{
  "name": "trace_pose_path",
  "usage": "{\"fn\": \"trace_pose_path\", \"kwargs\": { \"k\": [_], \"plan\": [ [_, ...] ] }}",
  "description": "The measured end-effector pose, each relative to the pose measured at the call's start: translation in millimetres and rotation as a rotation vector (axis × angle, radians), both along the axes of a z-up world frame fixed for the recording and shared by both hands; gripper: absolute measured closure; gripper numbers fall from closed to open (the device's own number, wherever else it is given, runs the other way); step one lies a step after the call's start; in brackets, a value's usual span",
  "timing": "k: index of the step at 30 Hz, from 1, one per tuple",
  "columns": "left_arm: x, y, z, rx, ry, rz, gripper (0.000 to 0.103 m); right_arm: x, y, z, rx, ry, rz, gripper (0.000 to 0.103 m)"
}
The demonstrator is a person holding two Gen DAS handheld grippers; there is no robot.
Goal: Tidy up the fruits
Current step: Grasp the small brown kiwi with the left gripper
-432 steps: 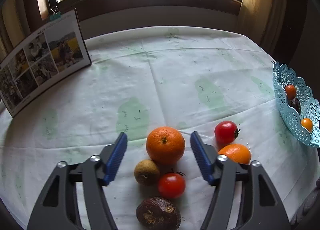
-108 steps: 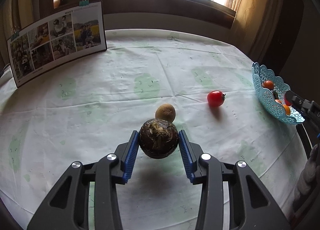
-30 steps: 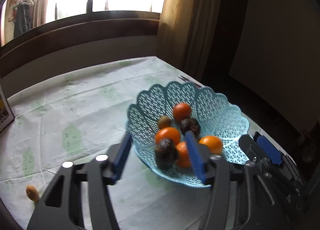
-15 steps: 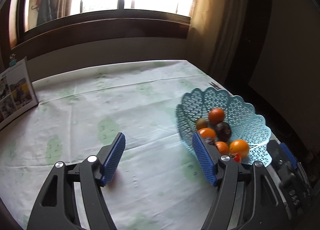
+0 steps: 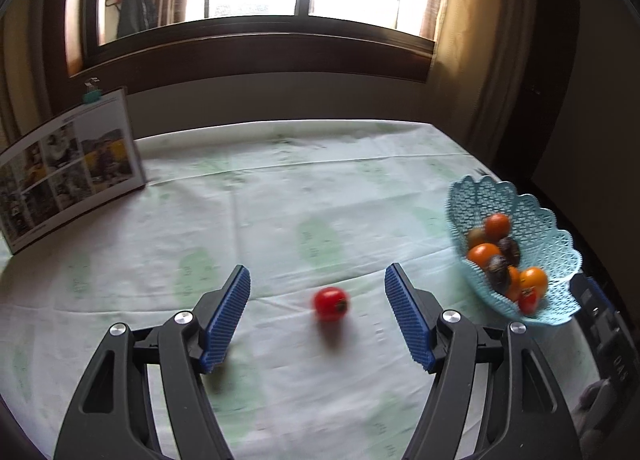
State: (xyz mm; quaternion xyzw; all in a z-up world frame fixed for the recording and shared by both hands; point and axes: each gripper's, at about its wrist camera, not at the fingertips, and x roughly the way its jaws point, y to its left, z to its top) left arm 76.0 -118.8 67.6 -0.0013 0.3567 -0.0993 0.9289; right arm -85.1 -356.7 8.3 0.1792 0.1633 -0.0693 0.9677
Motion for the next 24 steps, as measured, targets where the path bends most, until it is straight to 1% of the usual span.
{"fn": "trace_pose_path", "kwargs": {
  "k": [1,2,8,17,19,23,24],
  "plan": [
    [1,5,0,0.000,0.002,0.007,0.033,0,0,0,-0.001,0.001,-0.001,0.030],
    [0,11,-1,0.001,0.005,0.019,0.033,0,0,0,-0.002,0.001,-0.002,0.029],
    [-3,37,-8,-0.006,0.025,0.067,0.033,0,2,0,-0.014,0.003,-0.007,0.029],
    [-5,54,-36,-0.006,0.098,0.109,0.034,1,2,-1,-0.019,0.009,-0.010,0.029],
    [-4,56,-41,-0.002,0.112,0.117,0.037,1,2,-1,-0.019,0.010,-0.011,0.029],
    [-2,58,-50,0.008,0.137,0.114,0.047,2,2,-1,-0.015,0.015,-0.014,0.029],
    [-1,58,-53,0.009,0.145,0.112,0.048,2,2,-2,-0.014,0.016,-0.015,0.029]
  ]
}}
